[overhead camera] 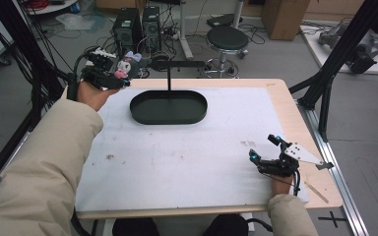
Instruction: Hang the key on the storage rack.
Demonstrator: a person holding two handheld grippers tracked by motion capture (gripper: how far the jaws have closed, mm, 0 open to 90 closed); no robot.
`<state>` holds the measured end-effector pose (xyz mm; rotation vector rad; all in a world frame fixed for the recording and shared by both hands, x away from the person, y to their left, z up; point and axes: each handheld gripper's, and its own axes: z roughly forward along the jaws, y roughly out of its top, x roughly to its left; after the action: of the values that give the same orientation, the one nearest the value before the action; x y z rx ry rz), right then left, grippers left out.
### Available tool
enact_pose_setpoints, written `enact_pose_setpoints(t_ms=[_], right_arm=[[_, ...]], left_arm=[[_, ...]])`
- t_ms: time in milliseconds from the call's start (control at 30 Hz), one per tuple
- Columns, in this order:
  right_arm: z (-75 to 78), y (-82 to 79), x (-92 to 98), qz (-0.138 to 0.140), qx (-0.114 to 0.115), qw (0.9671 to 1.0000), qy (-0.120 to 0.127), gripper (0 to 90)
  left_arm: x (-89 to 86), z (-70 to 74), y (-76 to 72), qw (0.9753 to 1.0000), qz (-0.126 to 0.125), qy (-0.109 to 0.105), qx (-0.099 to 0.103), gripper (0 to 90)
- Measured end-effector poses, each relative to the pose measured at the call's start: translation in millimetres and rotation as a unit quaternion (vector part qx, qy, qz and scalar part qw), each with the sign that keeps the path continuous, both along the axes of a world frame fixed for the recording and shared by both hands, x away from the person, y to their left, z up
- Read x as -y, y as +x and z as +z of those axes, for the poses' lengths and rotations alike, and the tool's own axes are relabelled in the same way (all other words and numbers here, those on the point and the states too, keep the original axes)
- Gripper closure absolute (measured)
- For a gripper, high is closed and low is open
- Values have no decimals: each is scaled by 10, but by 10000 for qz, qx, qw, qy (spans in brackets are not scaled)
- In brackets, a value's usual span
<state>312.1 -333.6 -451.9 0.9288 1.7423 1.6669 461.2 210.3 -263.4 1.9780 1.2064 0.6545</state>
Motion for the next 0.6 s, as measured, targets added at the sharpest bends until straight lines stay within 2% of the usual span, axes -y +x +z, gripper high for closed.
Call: enact_pose_setpoints(t_ms=[333,467,533,600], right_arm=[[0,2,0,-7,20,10000,-18,7],[0,2,0,-10,23,10000,-26,7],[0,4,-3,-7,43,10000,-32,6],[0,4,-4,-10,40,10000,-22,7]], left_arm=[[-9,-67,65,9998,147,-92,-3,577],[-26,-180,70,9994,272,-236,1,577],[-43,-249,72,9993,317,-209,-56,577],[-67,-295,69,9990,355,-271,-55,577]])
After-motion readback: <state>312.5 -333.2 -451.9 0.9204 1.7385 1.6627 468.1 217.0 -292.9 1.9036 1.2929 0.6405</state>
